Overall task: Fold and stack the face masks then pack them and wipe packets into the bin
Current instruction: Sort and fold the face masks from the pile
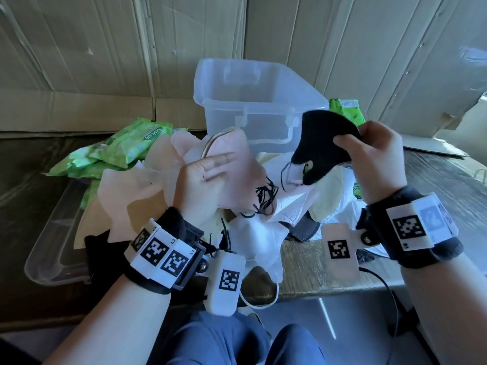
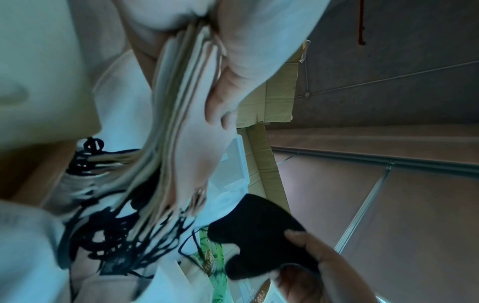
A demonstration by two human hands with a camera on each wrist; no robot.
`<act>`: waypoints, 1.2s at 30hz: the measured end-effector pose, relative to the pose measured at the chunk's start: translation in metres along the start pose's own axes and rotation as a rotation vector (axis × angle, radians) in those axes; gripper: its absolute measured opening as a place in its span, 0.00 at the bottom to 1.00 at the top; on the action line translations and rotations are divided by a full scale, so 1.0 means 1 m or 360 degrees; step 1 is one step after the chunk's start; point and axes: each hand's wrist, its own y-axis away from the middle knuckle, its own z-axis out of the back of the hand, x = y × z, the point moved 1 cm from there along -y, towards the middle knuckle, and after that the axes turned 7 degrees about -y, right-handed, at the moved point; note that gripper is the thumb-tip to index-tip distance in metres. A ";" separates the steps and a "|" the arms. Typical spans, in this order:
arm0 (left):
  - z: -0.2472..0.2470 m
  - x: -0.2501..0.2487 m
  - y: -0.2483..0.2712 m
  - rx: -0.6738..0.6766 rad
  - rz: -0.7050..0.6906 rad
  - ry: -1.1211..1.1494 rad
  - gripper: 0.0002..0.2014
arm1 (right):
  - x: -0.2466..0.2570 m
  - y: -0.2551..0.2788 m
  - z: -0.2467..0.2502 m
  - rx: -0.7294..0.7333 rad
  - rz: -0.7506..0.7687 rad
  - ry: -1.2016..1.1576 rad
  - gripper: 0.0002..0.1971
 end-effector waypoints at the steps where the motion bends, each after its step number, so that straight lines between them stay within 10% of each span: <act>1: -0.001 -0.002 0.002 0.0023 -0.0001 -0.0019 0.19 | 0.007 0.004 -0.005 0.0020 0.0087 0.0029 0.12; 4: -0.006 -0.010 0.008 0.0103 0.0029 0.0087 0.09 | 0.022 0.028 -0.028 0.0446 0.0209 0.0051 0.10; 8: -0.011 -0.016 0.016 0.0502 0.0102 0.0430 0.22 | 0.022 0.061 -0.053 0.1262 0.0278 0.0194 0.11; 12: -0.005 -0.016 0.021 0.0310 0.0319 0.0406 0.04 | 0.017 0.051 -0.049 0.1008 0.0106 -0.0071 0.06; 20: -0.007 -0.017 0.020 0.0276 0.0233 0.0195 0.06 | 0.017 0.038 -0.040 0.0725 0.0308 0.0139 0.17; 26: 0.000 -0.007 0.013 0.0082 0.0370 0.0302 0.08 | 0.025 0.017 -0.022 0.0018 0.0346 -0.0006 0.10; 32: -0.008 -0.022 0.018 0.0359 0.0457 0.0749 0.30 | 0.025 0.057 -0.052 0.1214 0.0419 0.0268 0.11; 36: -0.003 -0.023 0.021 0.0336 0.0481 0.0718 0.12 | 0.023 0.053 -0.052 0.1118 0.0068 -0.0237 0.11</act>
